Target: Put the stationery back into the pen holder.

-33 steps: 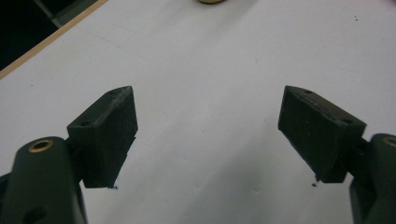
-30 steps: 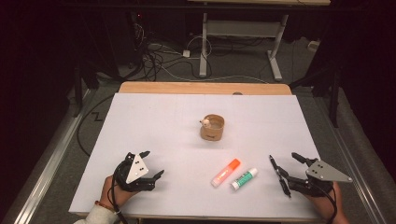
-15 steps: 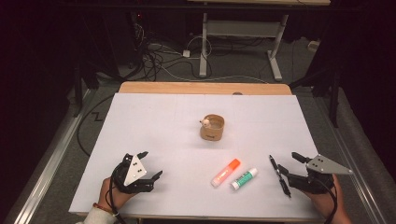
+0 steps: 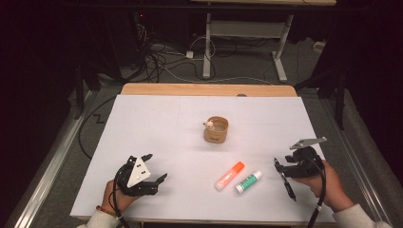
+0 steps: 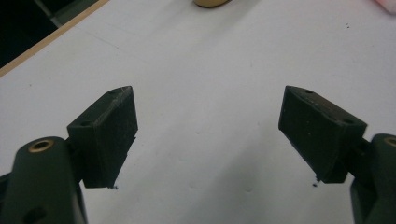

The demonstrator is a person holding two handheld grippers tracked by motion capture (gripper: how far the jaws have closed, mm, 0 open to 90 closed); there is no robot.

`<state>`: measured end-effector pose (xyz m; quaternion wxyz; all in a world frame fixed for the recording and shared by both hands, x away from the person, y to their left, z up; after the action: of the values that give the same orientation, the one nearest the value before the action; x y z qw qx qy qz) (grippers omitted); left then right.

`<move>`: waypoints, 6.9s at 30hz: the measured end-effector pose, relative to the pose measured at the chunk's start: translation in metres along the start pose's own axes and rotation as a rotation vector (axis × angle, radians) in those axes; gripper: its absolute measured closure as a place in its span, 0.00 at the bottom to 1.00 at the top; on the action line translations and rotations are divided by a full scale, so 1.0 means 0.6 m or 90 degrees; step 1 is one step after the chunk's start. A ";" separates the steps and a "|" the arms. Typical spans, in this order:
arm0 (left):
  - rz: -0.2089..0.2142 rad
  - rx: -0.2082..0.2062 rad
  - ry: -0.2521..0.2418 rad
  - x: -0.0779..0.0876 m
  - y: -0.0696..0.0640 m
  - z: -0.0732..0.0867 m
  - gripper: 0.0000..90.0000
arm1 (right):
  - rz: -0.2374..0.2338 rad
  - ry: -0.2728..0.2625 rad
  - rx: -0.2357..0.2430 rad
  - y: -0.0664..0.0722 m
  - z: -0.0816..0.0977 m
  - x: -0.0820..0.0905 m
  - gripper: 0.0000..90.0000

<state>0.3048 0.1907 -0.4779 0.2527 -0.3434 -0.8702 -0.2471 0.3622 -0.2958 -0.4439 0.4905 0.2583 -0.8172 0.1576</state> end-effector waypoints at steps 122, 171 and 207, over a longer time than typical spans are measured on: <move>0.013 0.005 0.012 -0.001 -0.001 0.014 0.21 | -0.150 -0.566 0.120 0.138 -0.333 -0.022 0.89; 0.015 -0.001 0.021 -0.005 -0.006 0.014 0.21 | -0.123 -0.464 0.078 0.107 -0.289 -0.105 0.82; 0.010 -0.007 0.042 -0.013 -0.008 0.013 0.21 | -0.020 -0.503 0.131 0.075 -0.188 -0.007 0.64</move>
<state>0.3040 0.1885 -0.4897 0.2815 -0.3434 -0.8572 -0.2608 0.4191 -0.2003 -0.3951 0.1131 0.3592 -0.9186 0.1195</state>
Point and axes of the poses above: each handheld gripper's, and its own axes: x roughly backward along the jaws, z roughly out of its underside, y roughly to its left, the point moved 2 cm from there along -x, roughly forward along the jaws, and after that the axes turned 3 degrees about y, right-handed, at the moved point
